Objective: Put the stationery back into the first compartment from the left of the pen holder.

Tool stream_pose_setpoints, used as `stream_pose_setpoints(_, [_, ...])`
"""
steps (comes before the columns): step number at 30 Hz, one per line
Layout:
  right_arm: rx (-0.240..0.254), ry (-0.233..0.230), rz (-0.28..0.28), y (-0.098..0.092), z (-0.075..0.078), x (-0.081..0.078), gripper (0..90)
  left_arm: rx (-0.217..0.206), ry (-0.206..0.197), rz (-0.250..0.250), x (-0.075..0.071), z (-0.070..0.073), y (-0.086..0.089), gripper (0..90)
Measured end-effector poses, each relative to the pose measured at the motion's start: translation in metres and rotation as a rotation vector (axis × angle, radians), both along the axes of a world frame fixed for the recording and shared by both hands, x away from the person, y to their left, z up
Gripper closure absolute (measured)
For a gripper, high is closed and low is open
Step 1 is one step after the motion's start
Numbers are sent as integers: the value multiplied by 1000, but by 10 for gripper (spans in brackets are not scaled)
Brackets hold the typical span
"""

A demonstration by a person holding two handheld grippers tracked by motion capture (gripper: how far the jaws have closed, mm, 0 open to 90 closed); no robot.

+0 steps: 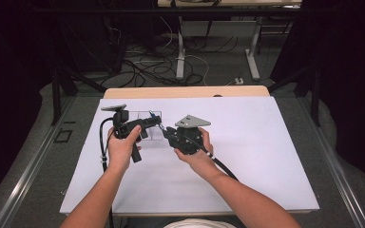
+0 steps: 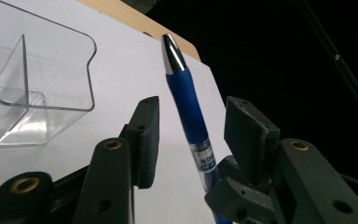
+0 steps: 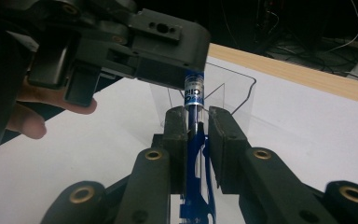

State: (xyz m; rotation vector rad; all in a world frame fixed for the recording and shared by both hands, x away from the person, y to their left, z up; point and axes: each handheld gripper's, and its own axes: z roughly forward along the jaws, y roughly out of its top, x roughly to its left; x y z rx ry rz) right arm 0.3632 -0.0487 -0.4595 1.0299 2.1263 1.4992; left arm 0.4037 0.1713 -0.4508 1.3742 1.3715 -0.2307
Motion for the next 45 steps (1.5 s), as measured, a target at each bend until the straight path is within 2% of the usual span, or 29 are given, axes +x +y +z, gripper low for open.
stream_pose_setpoints(4, [-1,0,5,3,0,-1,778,-3,19,-14,2,-1,0,604])
stream_pose_setpoints(13, [0,-15,13,6,-2,-3,778,-32,48,16,3,-2,3,681])
stream_pose_setpoints(16, [0,-20,18,6,-2,-2,778,-32,57,12,3,-2,5,722])
stream_pose_setpoints(19, [-1,-16,19,6,-1,-3,778,-56,77,15,4,-2,5,746])
stream_pose_setpoints(20, [-17,-18,21,6,-1,-3,778,-64,79,16,4,-2,5,752])
stream_pose_setpoints(22, [-2,-17,17,6,-2,-4,777,-77,87,17,4,-2,5,765])
stream_pose_setpoints(28, [-17,-14,22,7,-4,-3,777,-79,105,-14,5,-1,8,787])
stream_pose_setpoints(33, [-11,-23,15,8,-5,-2,776,-81,111,-13,5,0,7,792])
stream_pose_setpoints(35, [-19,0,18,7,-4,-3,775,-84,103,4,5,0,5,793])
stream_pose_setpoints(38, [-8,-2,22,7,-3,-2,772,-79,104,-11,5,2,6,793])
stream_pose_setpoints(39, [-12,20,17,7,-1,-2,769,-75,93,2,5,2,4,794])
stream_pose_setpoints(40, [-7,19,16,7,-1,-2,763,-67,97,-18,5,4,6,794])
stream_pose_setpoints(41, [2,17,14,7,-1,-1,749,-61,89,-12,6,4,6,794])
stream_pose_setpoints(42, [3,20,19,6,-1,-1,723,-65,73,15,6,4,4,795])
stream_pose_setpoints(43, [2,27,23,5,-1,-1,697,-58,77,7,6,6,5,795])
stream_pose_setpoints(45, [-5,50,30,4,0,-1,651,-46,56,21,7,7,6,795])
